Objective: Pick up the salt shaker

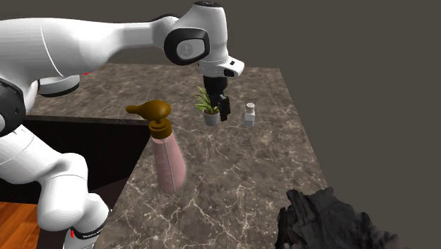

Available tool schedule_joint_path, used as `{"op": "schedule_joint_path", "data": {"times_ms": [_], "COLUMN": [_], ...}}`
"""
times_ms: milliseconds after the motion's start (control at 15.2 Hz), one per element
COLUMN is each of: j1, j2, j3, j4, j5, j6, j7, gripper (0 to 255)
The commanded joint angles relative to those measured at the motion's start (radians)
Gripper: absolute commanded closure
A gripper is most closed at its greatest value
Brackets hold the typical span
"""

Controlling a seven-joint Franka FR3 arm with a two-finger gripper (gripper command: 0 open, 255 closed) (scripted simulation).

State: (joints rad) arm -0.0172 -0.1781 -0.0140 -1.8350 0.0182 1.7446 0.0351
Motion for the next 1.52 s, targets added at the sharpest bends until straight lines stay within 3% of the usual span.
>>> {"op": "schedule_joint_path", "data": {"times_ms": [0,462,1122,1188,1452], "j1": [0.002,0.001,0.001,0.001,0.002], "j2": [0.077,0.359,0.338,0.338,0.339], "j3": [0.003,0.002,0.002,0.002,0.002], "j4": [0.088,0.479,0.348,0.347,0.348], "j5": [-0.007,-0.028,-0.029,-0.029,-0.029], "j6": [0.000,-0.068,0.043,0.044,0.044], "j7": [-0.003,-0.032,-0.031,-0.031,-0.031], "gripper": [0,0,0,255,255]}}
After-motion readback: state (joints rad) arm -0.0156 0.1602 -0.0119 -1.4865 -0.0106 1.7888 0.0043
